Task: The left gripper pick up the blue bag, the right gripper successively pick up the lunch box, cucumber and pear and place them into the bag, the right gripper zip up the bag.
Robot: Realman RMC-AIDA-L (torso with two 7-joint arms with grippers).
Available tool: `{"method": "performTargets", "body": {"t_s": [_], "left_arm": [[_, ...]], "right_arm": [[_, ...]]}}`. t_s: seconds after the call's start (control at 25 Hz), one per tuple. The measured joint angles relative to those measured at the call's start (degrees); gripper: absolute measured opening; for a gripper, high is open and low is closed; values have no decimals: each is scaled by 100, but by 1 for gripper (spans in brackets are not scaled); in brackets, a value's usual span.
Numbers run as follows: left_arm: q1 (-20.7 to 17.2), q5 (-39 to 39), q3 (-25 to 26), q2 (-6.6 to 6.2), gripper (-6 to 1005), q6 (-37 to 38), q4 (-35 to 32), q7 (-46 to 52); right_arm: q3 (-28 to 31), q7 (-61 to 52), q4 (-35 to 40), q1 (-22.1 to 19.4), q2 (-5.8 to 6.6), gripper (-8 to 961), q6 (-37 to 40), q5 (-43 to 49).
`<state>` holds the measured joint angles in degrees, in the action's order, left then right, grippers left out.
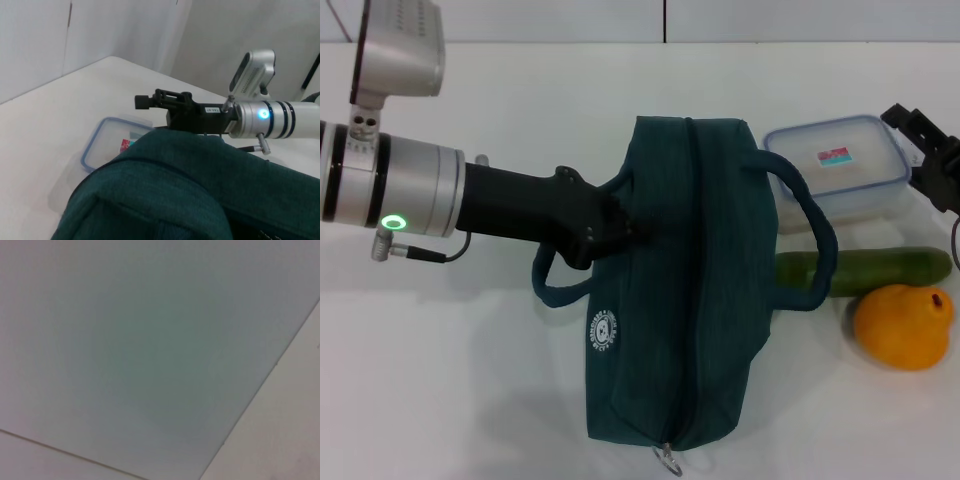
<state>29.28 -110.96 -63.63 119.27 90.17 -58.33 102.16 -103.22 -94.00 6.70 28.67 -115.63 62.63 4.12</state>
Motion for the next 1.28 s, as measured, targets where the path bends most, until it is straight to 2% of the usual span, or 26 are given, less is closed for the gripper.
{"method": "performTargets", "body": {"t_s": [0.4,0.96,1.28], "left_arm": [[-2,-15,0,6,58,-2,6,-38],[5,-15,7,9,59,-41,6,-69],[7,-5,34,9,61,-55,6,-146]], "right_arm": [[65,-170,12,177,12,748,-213,1],[74,41,34,209,10,735,-217,-8],[81,72,67,206,-9,415,-289,-17]]}}
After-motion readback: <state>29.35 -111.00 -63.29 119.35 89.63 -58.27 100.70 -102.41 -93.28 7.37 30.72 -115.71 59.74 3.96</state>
